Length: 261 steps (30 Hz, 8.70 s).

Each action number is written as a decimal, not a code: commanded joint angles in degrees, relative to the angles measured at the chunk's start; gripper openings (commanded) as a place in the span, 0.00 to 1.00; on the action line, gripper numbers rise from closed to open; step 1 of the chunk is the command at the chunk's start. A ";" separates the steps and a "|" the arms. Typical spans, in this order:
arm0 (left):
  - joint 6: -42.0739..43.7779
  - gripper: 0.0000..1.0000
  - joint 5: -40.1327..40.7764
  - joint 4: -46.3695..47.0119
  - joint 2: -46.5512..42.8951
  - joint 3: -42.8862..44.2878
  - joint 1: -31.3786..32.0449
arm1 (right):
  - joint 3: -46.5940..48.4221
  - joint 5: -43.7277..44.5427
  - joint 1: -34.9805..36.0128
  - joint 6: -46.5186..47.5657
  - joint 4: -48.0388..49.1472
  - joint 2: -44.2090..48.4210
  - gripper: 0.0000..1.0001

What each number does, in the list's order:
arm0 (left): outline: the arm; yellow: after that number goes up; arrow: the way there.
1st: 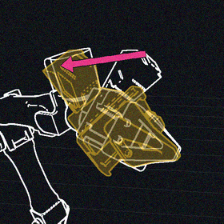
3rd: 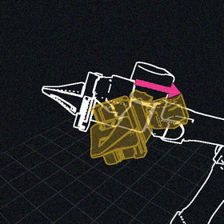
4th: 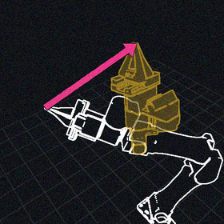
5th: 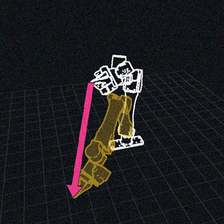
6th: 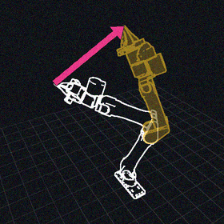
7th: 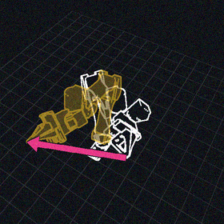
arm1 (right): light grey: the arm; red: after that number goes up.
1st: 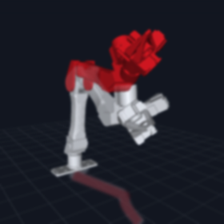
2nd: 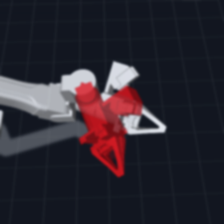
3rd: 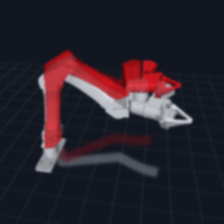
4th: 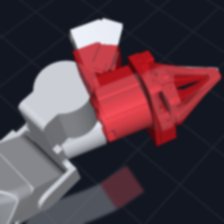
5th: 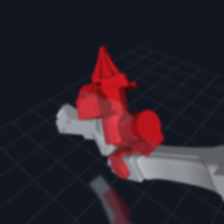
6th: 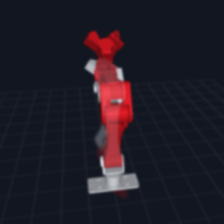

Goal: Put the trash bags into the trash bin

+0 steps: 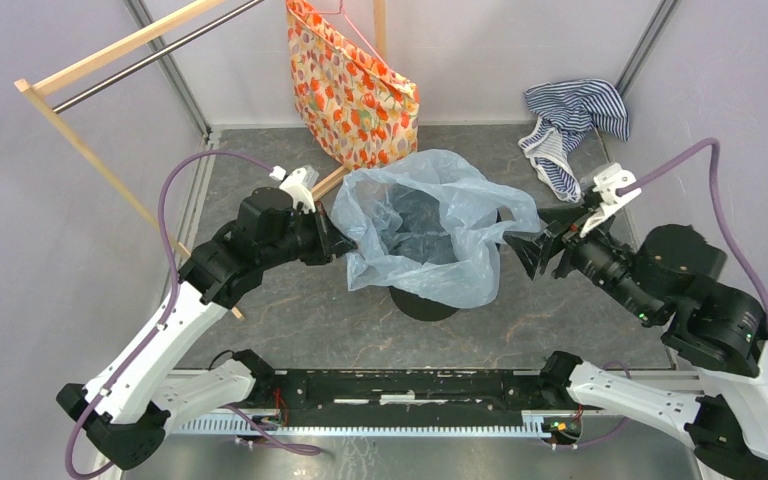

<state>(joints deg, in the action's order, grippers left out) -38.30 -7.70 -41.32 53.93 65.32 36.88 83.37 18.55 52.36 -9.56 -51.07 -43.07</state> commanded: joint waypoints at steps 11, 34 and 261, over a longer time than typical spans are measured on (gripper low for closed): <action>2.71 0.02 -1.61 3.65 2.22 5.26 0.29 | 12.09 -27.40 -0.06 8.46 13.80 -9.54 0.77; 2.93 0.02 -0.23 3.04 2.26 6.34 0.43 | 7.77 -33.75 5.22 14.70 3.64 -19.72 0.73; -2.37 0.02 4.44 14.34 10.26 -14.47 -0.13 | -34.38 -33.87 -31.29 -2.39 8.33 13.59 0.00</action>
<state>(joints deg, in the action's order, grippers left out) -37.74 -1.30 -29.32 65.01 53.06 36.51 54.37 -13.37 21.21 -8.08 -44.95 -32.05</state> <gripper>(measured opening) 0.032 0.006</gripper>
